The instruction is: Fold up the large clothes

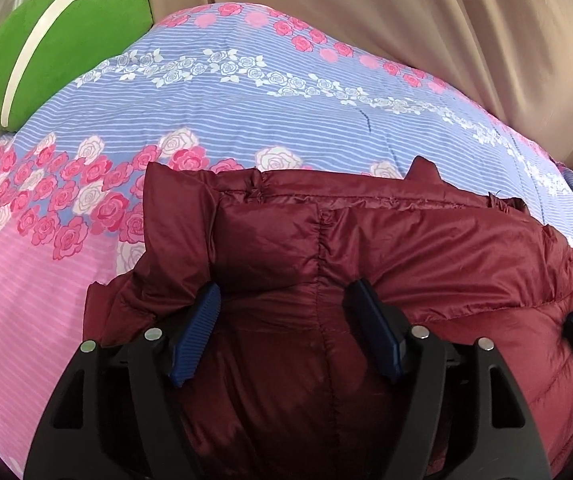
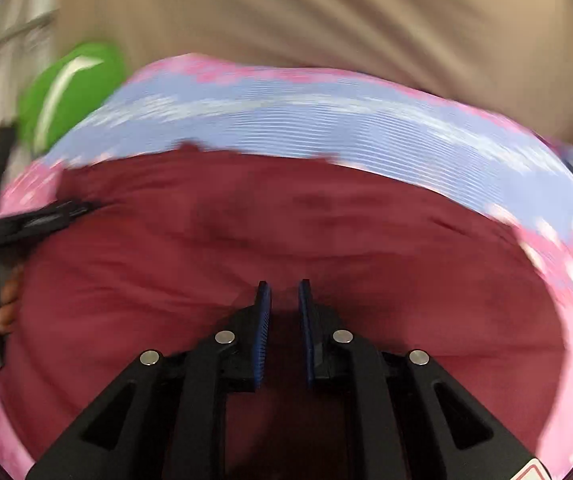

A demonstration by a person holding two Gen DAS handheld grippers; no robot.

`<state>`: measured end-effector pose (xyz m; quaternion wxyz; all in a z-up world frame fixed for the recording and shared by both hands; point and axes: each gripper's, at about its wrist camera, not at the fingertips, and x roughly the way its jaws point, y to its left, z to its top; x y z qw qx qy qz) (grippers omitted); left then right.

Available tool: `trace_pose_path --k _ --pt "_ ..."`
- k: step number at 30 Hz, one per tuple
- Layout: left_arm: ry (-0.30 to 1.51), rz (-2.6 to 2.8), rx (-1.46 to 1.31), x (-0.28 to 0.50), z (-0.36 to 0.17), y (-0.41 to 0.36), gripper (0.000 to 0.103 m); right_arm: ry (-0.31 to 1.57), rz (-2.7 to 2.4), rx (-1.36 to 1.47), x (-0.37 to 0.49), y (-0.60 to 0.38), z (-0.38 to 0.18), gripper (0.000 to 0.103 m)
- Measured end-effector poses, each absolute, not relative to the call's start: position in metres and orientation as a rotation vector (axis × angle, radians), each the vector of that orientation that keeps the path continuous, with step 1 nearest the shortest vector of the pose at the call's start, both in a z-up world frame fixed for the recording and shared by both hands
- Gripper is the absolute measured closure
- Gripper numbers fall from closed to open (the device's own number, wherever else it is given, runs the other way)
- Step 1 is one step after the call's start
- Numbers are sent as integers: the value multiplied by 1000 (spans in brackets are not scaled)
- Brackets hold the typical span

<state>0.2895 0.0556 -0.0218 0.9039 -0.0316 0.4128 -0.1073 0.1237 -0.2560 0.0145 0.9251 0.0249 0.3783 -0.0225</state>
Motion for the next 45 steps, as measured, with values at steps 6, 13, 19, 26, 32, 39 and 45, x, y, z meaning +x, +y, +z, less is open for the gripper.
trace_pose_path --k 6,13,19,26,32,39,45 --pt "855 -232 -57 289 -23 53 31 783 -238 339 77 -389 -6 103" --pt "866 -211 -49 281 -2 42 31 782 -293 424 73 -395 24 88" --pt "859 -357 -20 287 24 -17 22 796 -44 237 161 -309 53 88" --pt "873 -174 37 336 -18 25 20 889 -240 191 204 -354 5 96" --pt "896 -134 -85 350 -33 57 17 845 -377 378 178 -432 -16 96" --pt "831 -159 -14 291 10 51 19 794 -341 268 149 -385 29 82" --pt "850 -281 94 191 23 27 11 786 -18 167 85 -259 54 80"
